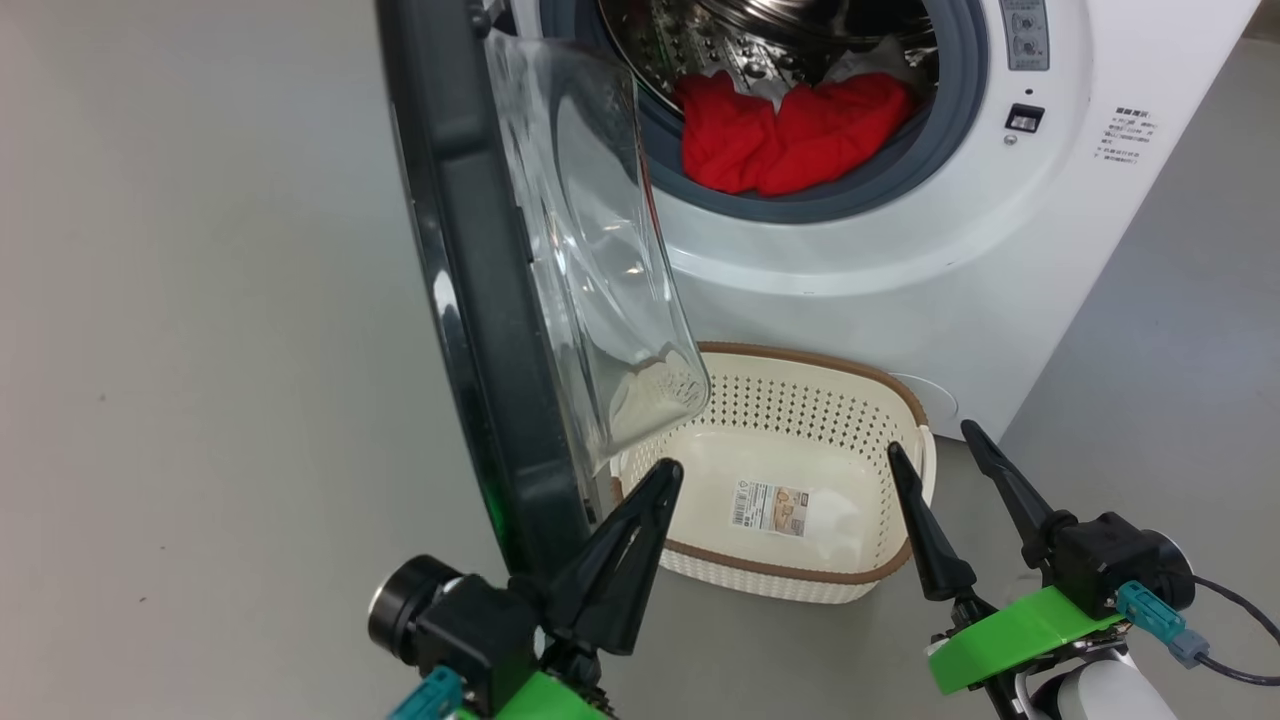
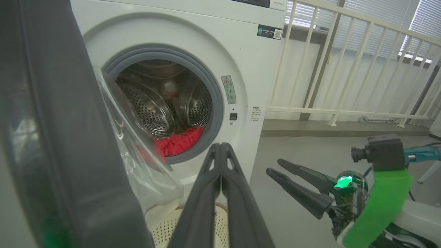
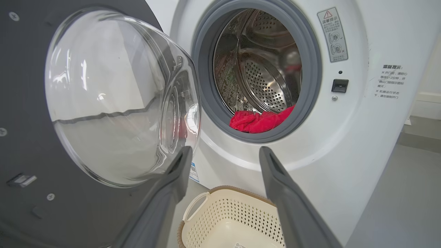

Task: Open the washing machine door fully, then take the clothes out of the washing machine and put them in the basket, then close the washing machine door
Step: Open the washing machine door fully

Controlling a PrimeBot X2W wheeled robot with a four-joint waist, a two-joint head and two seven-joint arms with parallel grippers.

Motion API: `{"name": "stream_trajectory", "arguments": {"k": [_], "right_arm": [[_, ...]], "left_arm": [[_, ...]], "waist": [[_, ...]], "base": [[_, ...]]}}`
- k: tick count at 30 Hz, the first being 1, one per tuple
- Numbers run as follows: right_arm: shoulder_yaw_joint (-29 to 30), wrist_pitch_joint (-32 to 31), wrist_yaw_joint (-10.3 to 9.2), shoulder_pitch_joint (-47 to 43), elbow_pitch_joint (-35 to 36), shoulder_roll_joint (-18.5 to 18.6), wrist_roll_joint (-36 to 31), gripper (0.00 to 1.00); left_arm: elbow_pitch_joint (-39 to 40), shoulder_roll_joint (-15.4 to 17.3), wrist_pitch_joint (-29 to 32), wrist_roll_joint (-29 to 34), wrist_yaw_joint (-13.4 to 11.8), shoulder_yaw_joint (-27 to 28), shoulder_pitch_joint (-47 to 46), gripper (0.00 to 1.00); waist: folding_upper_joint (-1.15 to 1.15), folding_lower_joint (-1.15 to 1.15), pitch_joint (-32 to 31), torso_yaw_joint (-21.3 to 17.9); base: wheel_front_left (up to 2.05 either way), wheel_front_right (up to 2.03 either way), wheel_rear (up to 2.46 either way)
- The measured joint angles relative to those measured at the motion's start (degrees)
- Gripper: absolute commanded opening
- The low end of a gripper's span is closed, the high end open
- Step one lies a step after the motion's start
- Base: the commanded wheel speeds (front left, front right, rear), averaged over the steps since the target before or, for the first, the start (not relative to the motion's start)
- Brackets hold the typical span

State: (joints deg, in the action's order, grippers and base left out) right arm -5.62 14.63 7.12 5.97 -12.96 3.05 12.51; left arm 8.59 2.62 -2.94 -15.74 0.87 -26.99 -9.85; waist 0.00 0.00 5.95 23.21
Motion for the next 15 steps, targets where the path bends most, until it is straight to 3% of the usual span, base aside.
{"name": "stream_trajectory", "arguments": {"k": [8, 15], "right_arm": [[0.0, 0.0, 0.00, 0.0, 0.0, 0.0, -0.1, 1.00], [0.3, 0.0, 0.00, 0.0, -0.1, 0.0, -0.2, 1.00]], "left_arm": [[-3.0, 0.0, 3.0, -0.1, -3.9, 0.7, 0.0, 0.00], [-3.4, 0.2, 3.4, -0.1, -5.3, 1.5, 0.0, 0.00]], "waist": [[0.00, 0.00, 1.1, -0.5], [0.00, 0.00, 1.5, 0.0]], "base": [[0.00, 0.00, 0.00], [0.00, 0.00, 0.00]]}}
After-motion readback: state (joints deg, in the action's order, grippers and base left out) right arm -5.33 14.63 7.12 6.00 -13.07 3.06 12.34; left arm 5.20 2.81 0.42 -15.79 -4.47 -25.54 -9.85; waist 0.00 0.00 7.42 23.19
